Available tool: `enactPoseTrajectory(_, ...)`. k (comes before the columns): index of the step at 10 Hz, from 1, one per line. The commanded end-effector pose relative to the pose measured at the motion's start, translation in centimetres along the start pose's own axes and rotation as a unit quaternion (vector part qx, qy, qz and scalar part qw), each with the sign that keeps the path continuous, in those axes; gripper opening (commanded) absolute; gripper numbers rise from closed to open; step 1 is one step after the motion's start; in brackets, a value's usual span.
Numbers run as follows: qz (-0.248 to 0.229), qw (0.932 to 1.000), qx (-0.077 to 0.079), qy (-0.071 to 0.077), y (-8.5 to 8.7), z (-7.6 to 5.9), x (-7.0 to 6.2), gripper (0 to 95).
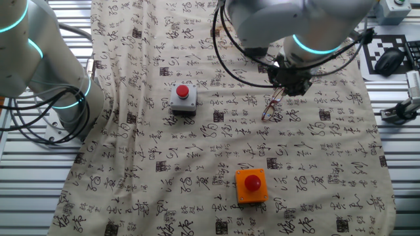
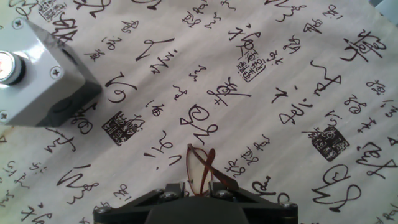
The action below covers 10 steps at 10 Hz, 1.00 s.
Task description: Unfold the leg of the glasses (with one hand)
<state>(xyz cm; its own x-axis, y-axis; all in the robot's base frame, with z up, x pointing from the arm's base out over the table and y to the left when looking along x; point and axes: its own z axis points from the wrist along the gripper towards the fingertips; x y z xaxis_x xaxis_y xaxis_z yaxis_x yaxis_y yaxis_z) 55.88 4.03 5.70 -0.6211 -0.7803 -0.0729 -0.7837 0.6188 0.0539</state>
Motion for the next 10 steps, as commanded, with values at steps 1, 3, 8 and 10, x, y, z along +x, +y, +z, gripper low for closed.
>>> enactPoseTrajectory(1,-0.002,1.0,0.001,0.002,0.0,-0.3,0.3,19.0)
enactPoseTrajectory(3,-0.005,1.0,0.001,0.002,-0.3,-0.7,0.9,19.0)
enactPoseTrajectory(8,-0.006,0.9999,-0.002,0.011,-0.7,-1.7,2.5,19.0)
enactPoseTrajectory(10,-0.001,0.9996,-0.003,0.027,-0.7,-1.9,2.7,0.0)
